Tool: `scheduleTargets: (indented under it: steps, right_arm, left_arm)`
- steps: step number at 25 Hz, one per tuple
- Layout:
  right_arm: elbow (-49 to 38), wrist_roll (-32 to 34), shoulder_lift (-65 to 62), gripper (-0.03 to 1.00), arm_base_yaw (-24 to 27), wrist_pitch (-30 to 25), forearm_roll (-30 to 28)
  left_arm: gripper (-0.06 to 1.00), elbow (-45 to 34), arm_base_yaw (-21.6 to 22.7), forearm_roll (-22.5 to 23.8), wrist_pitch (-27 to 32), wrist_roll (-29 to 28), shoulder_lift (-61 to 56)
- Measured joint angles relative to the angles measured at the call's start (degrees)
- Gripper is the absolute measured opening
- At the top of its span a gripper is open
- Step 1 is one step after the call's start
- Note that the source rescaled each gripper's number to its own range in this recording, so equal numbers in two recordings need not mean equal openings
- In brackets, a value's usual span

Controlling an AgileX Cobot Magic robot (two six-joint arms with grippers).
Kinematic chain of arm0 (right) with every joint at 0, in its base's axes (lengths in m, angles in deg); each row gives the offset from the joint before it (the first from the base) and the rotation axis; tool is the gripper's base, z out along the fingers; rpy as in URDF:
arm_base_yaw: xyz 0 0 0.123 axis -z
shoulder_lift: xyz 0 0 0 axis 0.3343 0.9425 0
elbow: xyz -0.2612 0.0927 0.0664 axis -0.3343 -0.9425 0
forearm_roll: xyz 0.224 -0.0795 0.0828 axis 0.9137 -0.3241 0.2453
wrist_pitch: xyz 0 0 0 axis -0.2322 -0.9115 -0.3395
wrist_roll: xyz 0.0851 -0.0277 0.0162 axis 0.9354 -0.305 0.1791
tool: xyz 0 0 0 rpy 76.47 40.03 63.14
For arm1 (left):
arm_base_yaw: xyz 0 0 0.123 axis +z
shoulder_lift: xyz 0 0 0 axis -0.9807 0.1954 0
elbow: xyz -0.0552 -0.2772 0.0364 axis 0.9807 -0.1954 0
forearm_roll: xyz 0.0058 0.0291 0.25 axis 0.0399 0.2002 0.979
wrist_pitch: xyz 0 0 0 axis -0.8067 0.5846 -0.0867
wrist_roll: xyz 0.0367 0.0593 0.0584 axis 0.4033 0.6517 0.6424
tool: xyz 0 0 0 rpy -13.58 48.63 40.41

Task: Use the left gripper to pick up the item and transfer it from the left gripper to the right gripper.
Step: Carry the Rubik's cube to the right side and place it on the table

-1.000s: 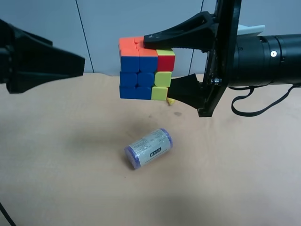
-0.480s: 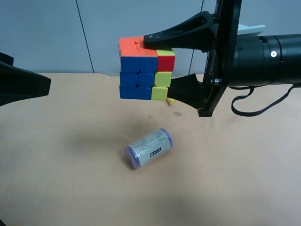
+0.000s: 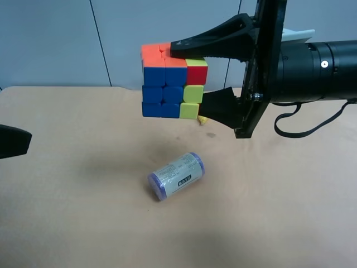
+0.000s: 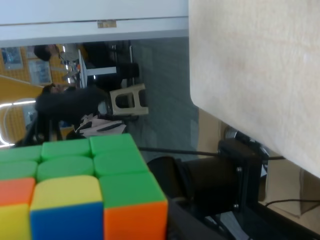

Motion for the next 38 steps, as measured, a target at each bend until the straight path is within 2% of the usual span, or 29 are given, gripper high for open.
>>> scheduleTargets:
  steps: [3,7,12,19,23,38]
  right_arm:
    - [0.0,-0.7,0.0,0.01,0.0,0.0,0.0]
    - [0.0,-1.0,0.0,0.01,0.0,0.0,0.0]
    - [0.0,-1.1,0.0,0.01,0.0,0.0,0.0]
    - [0.0,-1.4,0.0,0.01,0.0,0.0,0.0]
    - [0.0,-1.5,0.0,0.01,0.0,0.0,0.0]
    - [0.0,-2.4,0.0,0.01,0.0,0.0,0.0]
  left_arm:
    - [0.99,-0.3,0.0,2.4,3.4,-4.0,-2.3]
    - [0.99,-3.2,0.0,8.2,5.6,-9.4,-8.9]
    - [0.99,-7.4,0.0,11.0,7.1,-14.3,-19.2]
    - [0.99,-13.5,0.0,11.5,8.6,-14.7,-32.2]
    - [0.99,-13.7,0.0,12.4,10.8,-14.7,-37.9]
    - [0.99,-15.0,0.0,12.3,11.4,-14.9,-38.5]
